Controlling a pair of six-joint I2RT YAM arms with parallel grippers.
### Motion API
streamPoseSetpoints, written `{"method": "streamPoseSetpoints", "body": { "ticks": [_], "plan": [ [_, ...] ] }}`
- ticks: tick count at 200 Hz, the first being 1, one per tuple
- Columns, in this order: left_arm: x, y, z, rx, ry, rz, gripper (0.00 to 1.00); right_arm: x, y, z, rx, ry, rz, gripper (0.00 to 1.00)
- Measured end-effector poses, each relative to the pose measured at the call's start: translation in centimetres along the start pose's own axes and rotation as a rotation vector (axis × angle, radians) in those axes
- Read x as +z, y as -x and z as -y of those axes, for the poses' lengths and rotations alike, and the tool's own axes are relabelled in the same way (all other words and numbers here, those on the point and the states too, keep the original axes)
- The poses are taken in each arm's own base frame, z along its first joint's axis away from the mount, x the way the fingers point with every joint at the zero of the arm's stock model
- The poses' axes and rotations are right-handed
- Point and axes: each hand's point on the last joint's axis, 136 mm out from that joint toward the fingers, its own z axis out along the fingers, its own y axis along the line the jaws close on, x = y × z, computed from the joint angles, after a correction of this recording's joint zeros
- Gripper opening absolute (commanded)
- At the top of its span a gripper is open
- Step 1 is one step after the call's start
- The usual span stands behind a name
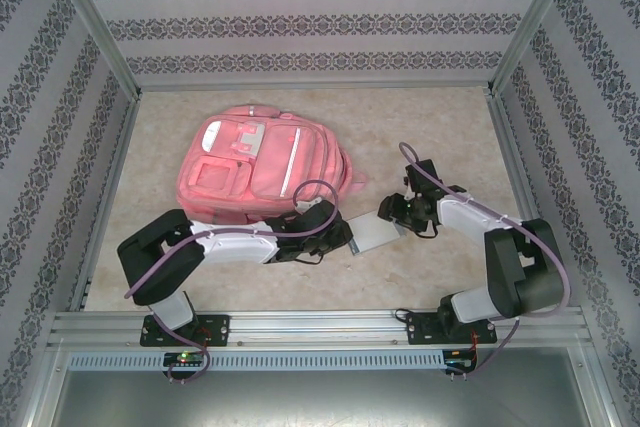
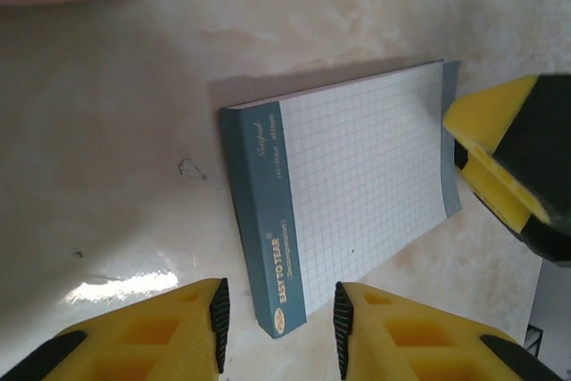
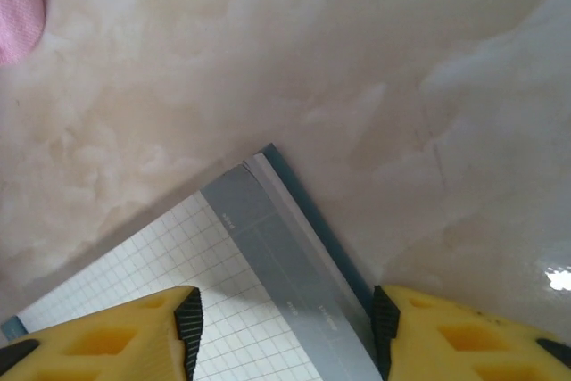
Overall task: Pack the student bag
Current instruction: Move the book to the center of the table.
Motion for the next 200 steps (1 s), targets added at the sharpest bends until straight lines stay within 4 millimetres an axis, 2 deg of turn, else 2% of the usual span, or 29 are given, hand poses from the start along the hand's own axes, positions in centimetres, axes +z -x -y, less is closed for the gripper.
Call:
{"method": "streamPoseSetpoints", "body": {
  "ticks": [48, 100, 149, 181, 200],
  "plan": [
    [1.0, 0.0, -0.8, -0.017, 0.022, 0.011, 0.38, 0.5, -1.8, -1.6, -0.065, 0.032, -0.031, 0.47],
    [0.8, 0.5, -1.3, -0.026, 0.054, 0.035, 0.38, 0.5, -2.1, -1.6, -0.047, 0.032, -0.033, 0.46],
    [-0.9, 1.1, -3.3, -0.034, 0.154, 0.072, 0.38, 0.6, -2.5, -2.0, -0.047, 0.032, -0.04, 0.45],
    [-0.8, 1.1, -3.4, -0.037, 0.158, 0.073, 0.37, 0.8, -2.6, -2.1, -0.05, 0.032, -0.042, 0.43],
    [0.0, 0.8, -3.7, -0.036, 0.162, 0.06, 0.36, 0.8, -2.6, -2.1, -0.049, 0.031, -0.044, 0.42]
  ]
}}
